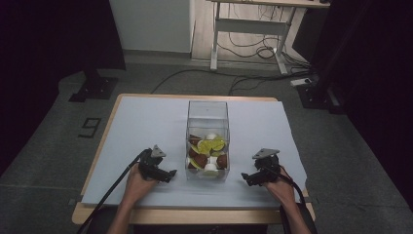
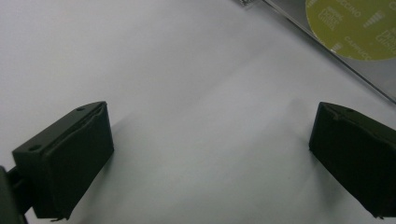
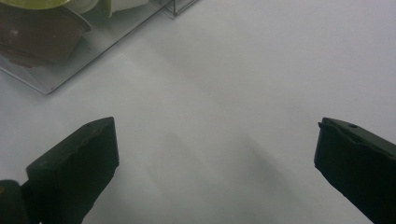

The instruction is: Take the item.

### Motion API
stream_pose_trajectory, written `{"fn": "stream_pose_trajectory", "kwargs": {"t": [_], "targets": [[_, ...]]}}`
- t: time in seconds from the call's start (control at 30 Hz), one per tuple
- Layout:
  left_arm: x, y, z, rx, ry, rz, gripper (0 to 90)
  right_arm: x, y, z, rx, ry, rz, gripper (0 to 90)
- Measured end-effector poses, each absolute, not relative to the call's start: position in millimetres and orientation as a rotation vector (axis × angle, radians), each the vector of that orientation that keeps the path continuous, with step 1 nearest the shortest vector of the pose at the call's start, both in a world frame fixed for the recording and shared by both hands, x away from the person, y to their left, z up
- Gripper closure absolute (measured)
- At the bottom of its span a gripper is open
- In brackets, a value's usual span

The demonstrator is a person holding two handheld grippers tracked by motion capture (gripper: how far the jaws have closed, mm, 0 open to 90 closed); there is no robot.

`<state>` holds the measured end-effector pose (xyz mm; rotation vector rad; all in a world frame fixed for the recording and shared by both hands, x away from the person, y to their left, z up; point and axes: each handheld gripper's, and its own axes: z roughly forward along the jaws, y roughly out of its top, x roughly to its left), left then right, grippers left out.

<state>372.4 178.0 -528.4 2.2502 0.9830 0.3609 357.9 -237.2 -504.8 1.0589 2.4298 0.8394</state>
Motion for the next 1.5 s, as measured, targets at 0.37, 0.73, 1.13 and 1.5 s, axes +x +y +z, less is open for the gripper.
{"fn": "stream_pose_trajectory", "kwargs": {"t": [0.37,0.73,1.13,1.5], "targets": [[372,178,-528,2.252,0.982,0.362,0.0,353,-238,-482,1.024,2.422,0.897,2.3],[372,178,-528,2.251,0.983,0.363,0.0,346,-231,-459,1.046,2.43,0.96,6.9],[372,178,-529,2.251,0.983,0.363,0.0,347,-215,-435,0.998,2.435,1.047,6.6],[372,178,-529,2.251,0.982,0.363,0.0,352,-191,-418,0.949,2.475,1.103,7.2]]}}
